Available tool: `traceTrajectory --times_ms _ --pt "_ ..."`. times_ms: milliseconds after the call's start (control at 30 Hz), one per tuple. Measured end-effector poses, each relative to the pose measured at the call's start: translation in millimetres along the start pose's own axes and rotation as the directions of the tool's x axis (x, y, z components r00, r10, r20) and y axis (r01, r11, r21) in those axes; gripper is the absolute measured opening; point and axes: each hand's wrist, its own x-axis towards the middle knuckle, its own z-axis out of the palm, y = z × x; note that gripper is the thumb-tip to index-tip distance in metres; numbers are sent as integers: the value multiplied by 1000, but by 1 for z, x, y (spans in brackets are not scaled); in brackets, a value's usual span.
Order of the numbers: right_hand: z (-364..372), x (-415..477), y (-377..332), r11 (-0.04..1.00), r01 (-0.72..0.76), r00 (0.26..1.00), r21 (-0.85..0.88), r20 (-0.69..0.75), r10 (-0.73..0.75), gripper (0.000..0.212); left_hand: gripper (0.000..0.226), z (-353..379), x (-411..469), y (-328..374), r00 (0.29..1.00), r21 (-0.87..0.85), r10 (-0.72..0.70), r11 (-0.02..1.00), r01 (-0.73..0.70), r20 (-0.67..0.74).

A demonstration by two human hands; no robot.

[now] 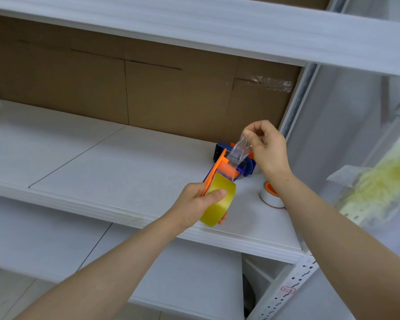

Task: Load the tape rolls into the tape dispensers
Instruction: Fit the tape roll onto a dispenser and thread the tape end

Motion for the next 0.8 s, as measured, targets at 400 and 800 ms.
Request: traceTrajectory --times_ms 400,800 --pt "3 9 9 996 -92 995 13 37 92 6 31 -2 -2 2 999 -31 -30 999 31 26" --pt "2 17 9 998 -56 998 35 -35 57 6 20 -1 -3 4 999 -28 41 999 -40 8"
